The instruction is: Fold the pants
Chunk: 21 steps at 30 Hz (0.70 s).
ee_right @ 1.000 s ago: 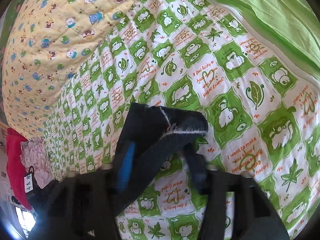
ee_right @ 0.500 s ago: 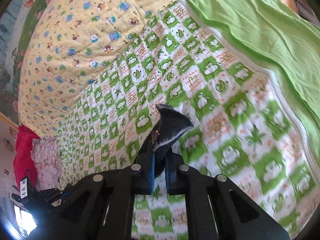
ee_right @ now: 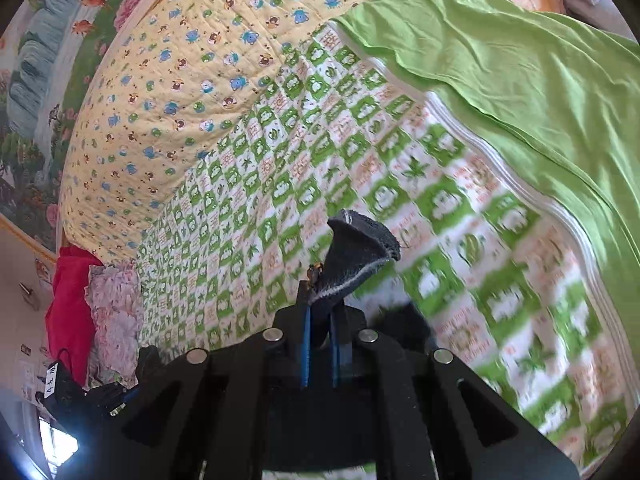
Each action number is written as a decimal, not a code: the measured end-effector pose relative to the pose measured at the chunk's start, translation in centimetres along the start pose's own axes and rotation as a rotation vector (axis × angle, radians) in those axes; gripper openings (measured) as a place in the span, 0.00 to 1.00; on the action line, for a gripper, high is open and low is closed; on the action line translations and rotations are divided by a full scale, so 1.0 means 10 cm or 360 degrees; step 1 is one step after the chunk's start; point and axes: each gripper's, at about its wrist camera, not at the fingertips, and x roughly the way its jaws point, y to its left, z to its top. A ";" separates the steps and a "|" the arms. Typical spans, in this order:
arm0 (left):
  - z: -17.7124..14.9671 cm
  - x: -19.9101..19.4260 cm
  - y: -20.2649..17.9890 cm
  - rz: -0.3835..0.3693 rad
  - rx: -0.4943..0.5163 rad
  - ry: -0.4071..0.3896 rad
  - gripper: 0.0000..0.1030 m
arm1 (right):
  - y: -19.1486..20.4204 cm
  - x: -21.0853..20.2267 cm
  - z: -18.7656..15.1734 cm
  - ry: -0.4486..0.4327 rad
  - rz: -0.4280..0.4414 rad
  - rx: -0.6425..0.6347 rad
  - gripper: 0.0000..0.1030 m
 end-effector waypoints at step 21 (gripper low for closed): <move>-0.57 0.09 -0.35 -0.0083 0.0034 0.0071 0.04 | -0.32 -0.11 -0.62 0.0043 -0.0219 -0.0007 0.08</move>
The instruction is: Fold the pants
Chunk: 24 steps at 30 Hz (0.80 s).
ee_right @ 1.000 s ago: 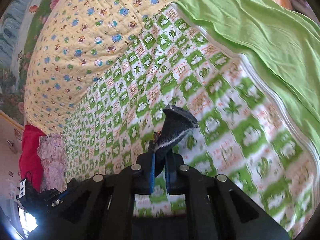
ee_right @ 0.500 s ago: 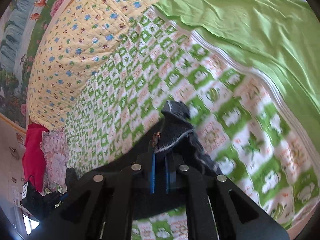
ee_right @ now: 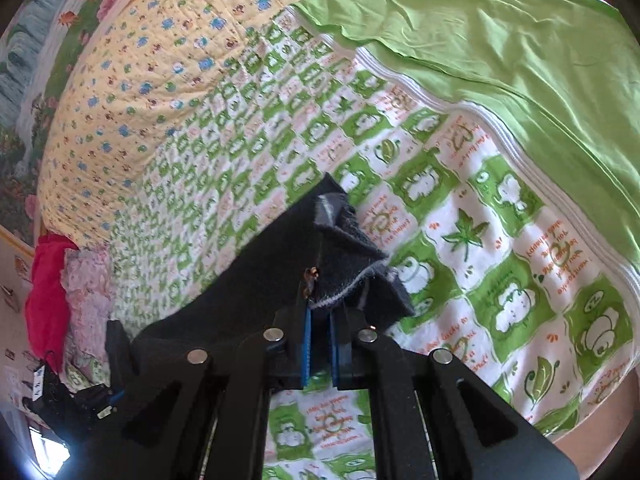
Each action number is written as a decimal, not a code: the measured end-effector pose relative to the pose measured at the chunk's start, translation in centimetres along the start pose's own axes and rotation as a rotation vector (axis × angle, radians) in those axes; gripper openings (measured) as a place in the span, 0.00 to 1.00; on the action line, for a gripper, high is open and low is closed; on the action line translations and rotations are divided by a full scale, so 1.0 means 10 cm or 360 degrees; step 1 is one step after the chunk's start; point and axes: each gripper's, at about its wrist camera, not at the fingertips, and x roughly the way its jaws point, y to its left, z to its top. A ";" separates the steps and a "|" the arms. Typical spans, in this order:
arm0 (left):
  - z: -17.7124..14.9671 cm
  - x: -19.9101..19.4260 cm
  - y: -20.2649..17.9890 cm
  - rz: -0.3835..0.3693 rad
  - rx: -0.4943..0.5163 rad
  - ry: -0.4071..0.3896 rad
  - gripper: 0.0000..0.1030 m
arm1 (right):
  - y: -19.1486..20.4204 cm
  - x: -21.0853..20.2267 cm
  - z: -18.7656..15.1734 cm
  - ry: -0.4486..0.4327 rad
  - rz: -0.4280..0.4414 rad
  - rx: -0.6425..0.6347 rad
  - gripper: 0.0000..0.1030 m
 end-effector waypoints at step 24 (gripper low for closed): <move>-0.45 -0.35 0.40 0.0074 -0.0373 -0.0054 0.37 | 0.75 -0.13 -0.27 -0.0121 0.0033 -0.0348 0.58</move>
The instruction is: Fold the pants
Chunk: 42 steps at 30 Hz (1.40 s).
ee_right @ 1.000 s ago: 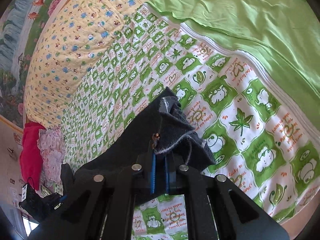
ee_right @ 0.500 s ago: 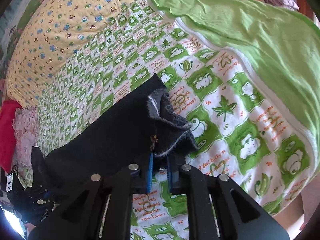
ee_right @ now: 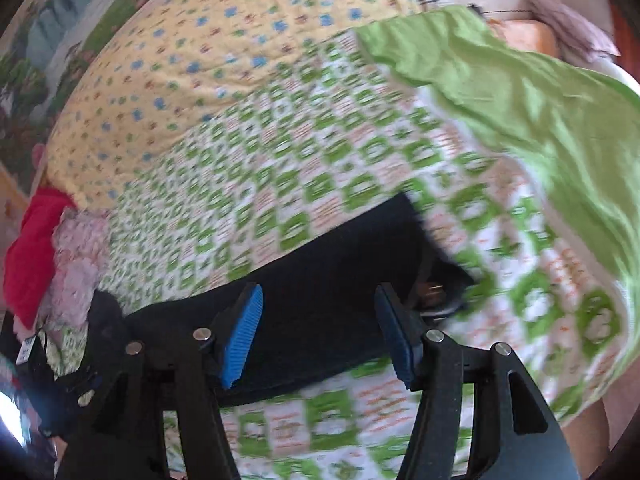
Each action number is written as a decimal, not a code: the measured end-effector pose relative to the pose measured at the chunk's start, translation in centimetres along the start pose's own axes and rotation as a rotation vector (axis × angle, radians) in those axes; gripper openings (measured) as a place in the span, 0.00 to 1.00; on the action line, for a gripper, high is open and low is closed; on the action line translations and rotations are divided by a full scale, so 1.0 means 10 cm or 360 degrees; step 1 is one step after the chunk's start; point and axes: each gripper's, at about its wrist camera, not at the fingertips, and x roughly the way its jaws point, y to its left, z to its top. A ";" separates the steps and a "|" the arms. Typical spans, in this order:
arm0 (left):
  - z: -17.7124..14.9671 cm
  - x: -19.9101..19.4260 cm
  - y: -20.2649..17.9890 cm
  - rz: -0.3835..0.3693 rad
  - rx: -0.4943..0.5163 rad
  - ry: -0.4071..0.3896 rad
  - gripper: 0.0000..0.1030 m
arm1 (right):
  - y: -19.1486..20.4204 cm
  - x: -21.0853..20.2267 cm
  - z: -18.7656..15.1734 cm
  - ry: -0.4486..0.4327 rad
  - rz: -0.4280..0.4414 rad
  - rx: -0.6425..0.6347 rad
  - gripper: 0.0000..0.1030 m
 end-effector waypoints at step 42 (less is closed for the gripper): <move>0.14 -0.70 2.44 0.0266 -0.0619 -0.0125 0.64 | 2.48 1.58 -0.41 0.0630 0.0633 -0.0739 0.58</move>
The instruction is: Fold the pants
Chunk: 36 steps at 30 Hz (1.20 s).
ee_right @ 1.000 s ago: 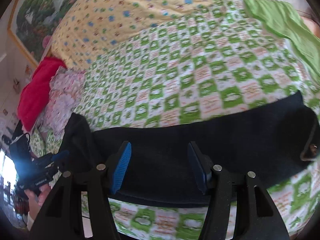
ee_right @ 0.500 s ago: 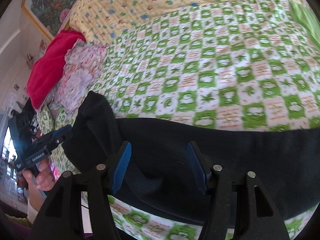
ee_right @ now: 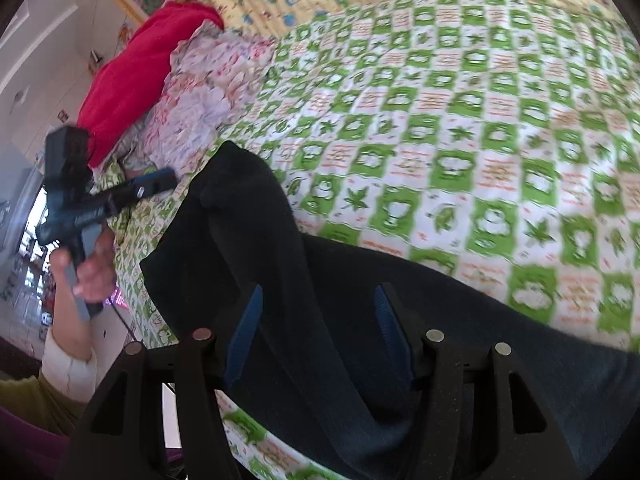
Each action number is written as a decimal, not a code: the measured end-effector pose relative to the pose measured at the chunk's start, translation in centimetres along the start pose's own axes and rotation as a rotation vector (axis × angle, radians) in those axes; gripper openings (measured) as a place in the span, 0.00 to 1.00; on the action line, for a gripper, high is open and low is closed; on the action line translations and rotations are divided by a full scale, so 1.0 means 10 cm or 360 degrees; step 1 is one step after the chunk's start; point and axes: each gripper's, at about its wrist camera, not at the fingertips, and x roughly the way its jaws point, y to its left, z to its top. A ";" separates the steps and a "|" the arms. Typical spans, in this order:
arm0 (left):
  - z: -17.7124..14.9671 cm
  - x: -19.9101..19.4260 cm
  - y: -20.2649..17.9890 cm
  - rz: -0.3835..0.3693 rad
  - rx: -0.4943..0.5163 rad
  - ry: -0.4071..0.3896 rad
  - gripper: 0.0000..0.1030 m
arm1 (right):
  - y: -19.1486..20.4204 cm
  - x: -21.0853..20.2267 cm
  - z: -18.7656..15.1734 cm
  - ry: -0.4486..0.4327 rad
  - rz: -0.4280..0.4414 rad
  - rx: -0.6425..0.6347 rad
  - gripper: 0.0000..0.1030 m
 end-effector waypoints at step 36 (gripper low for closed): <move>-0.47 -0.55 -0.06 -0.0017 0.0065 -0.0211 0.08 | 0.86 -0.03 -0.24 -0.0034 0.0256 -0.0415 0.06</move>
